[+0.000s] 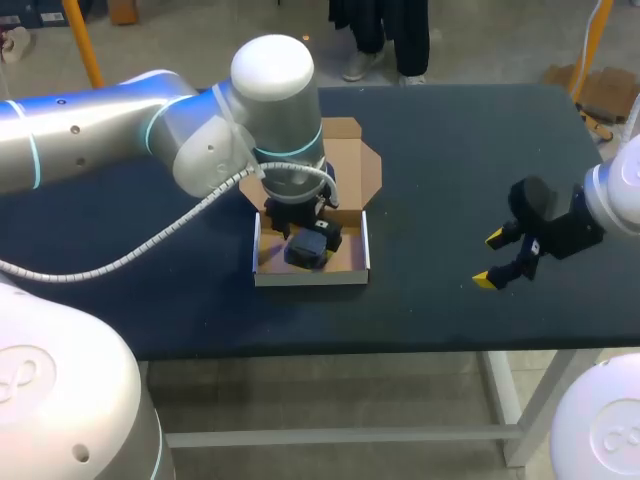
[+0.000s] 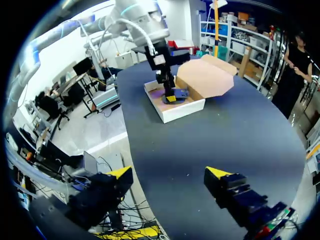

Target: Assemble the packaging by folding the flat box into shape, placing the metal phone stand inside, and closing the box properly

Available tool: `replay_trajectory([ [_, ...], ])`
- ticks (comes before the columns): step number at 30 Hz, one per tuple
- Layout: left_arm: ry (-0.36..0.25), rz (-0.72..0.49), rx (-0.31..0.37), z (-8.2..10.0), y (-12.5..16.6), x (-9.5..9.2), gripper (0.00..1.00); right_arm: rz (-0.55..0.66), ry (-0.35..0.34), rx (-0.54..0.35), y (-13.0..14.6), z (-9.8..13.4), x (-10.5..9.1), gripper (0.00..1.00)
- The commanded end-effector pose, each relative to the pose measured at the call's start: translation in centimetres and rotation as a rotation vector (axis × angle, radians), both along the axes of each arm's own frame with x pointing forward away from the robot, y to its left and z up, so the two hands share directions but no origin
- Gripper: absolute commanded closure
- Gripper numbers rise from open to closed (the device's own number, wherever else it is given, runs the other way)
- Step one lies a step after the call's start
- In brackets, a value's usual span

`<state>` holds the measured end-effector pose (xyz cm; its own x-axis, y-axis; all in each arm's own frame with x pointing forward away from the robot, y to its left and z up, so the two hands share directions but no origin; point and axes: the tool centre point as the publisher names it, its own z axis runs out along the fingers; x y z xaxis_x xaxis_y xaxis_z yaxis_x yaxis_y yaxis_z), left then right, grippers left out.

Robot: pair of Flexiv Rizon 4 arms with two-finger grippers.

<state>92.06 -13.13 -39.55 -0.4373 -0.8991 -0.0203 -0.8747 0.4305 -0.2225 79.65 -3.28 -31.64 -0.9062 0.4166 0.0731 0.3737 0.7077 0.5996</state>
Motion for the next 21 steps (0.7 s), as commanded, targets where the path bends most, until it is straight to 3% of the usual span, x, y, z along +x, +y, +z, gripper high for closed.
replay_trajectory([
  [1, -0.005, 0.006, 0.001, 0.9, 0.2, -0.6, 0.0, 0.003, 0.0, 0.006, -0.2, 0.1, -0.1, 0.0],
  [8, -0.005, 0.067, 0.022, 1.7, -0.1, -1.5, 0.0, 0.003, 0.0, 0.006, -0.2, 0.1, -0.1, 0.0],
  [14, 0.022, 0.141, -0.019, 2.7, -0.5, -2.3, 0.0, 0.003, 0.0, 0.006, -0.2, 0.1, -0.1, 0.0],
  [21, 0.073, 0.233, -0.017, 3.7, -0.8, -2.7, 0.0, 0.003, 0.0, 0.006, -0.2, 0.1, -0.1, 0.0],
])
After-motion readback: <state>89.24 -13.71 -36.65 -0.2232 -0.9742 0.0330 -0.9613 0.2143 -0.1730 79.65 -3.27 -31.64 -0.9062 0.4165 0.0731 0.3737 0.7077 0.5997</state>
